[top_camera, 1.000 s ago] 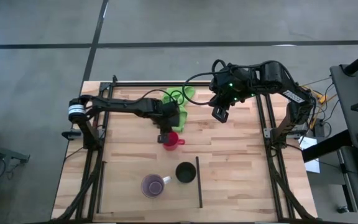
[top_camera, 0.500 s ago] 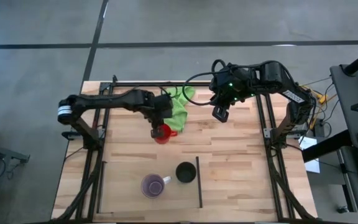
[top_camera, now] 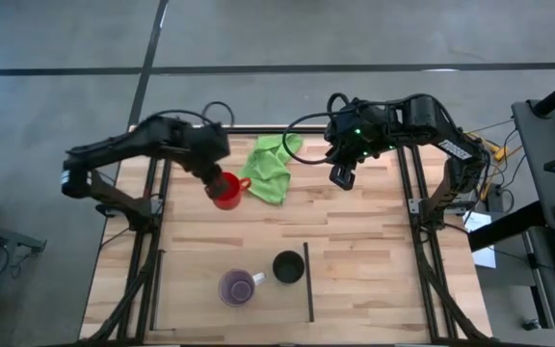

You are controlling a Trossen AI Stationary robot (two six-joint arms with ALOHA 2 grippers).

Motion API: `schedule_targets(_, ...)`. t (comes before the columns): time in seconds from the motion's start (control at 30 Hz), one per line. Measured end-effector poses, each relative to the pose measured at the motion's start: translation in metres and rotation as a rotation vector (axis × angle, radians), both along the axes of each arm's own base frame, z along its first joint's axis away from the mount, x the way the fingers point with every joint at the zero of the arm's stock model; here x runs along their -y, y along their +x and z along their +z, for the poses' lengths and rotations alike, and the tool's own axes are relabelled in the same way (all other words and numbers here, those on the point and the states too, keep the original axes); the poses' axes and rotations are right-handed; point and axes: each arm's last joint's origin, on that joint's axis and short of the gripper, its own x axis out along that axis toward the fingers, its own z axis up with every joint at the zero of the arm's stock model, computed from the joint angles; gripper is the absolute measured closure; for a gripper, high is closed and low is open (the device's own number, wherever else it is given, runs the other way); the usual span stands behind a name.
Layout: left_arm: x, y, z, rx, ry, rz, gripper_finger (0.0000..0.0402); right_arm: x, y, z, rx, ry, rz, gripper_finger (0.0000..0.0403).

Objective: Stack small to large cups/mugs on shelf
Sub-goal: Put the red mug on the shelf

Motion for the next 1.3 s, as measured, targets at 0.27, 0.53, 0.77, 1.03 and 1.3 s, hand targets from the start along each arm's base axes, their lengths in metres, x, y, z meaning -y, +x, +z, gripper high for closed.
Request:
schedule_targets(0.27, 0.015, -0.042, 0.015, -0.017, -0.059, 0.095, 0.0401, 0.0, 0.001, -0.001, -0.008, -0.007, 0.01, 0.0335)
schedule_targets(0.53, 0.039, -0.046, 0.016, 0.018, -0.128, 0.11, 0.0402, 0.0, 0.003, -0.006, -0.031, -0.005, 0.009, 0.0335)
schedule_targets(0.77, 0.061, -0.039, 0.012, 0.0, -0.18, 0.122, 0.0402, 0.0, 0.008, -0.018, -0.084, -0.001, 0.01, 0.0335)
schedule_targets(1.03, 0.088, -0.041, 0.01, -0.012, -0.24, 0.161, 0.0402, 0.0, 0.007, -0.023, -0.105, 0.003, 0.011, 0.0335)
schedule_targets(1.3, 0.115, -0.048, 0.009, -0.029, -0.31, 0.214, 0.0402, 0.0, 0.006, -0.022, -0.102, 0.004, 0.012, 0.0335)
